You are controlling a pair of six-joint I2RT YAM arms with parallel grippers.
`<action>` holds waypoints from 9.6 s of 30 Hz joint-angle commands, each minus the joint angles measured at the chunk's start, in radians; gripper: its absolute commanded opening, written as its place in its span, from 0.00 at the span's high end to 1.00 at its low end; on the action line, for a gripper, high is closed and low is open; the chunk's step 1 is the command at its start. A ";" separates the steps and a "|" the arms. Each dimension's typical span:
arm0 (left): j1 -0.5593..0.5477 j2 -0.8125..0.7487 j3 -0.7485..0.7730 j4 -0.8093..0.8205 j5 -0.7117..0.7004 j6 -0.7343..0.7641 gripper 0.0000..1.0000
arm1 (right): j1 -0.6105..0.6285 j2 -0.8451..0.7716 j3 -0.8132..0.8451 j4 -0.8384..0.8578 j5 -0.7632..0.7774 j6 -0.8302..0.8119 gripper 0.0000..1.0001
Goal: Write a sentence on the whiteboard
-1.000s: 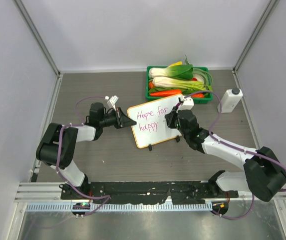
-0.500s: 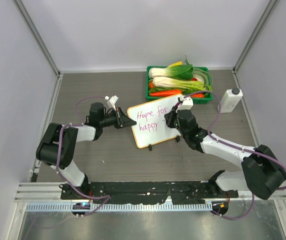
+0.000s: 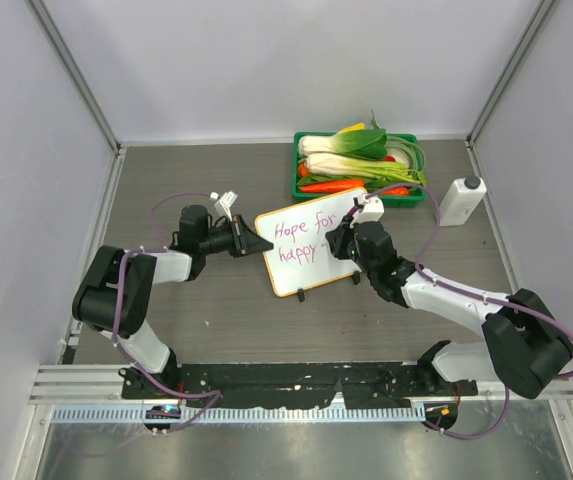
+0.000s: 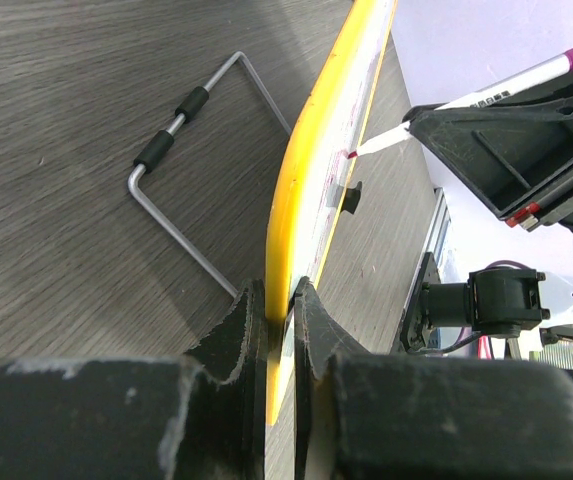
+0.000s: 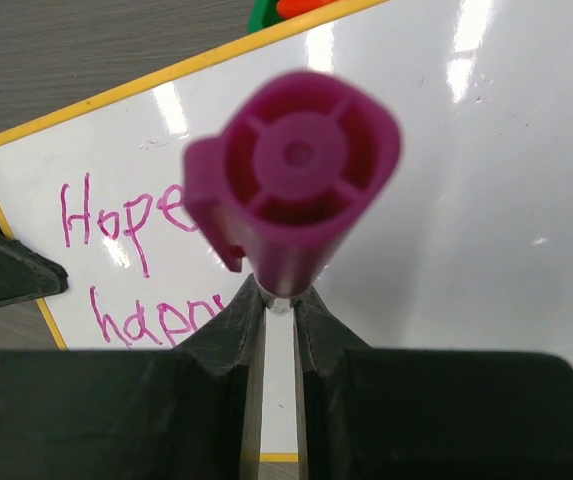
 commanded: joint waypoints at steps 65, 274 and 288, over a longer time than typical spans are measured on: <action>0.003 0.034 -0.024 -0.133 -0.130 0.095 1.00 | -0.005 0.030 0.064 -0.021 0.077 -0.022 0.99; 0.000 0.024 -0.025 -0.135 -0.133 0.103 1.00 | -0.013 -0.033 -0.003 -0.042 0.102 -0.013 0.98; 0.003 0.024 -0.027 -0.135 -0.135 0.103 1.00 | -0.013 -0.074 -0.034 -0.062 0.117 -0.013 0.99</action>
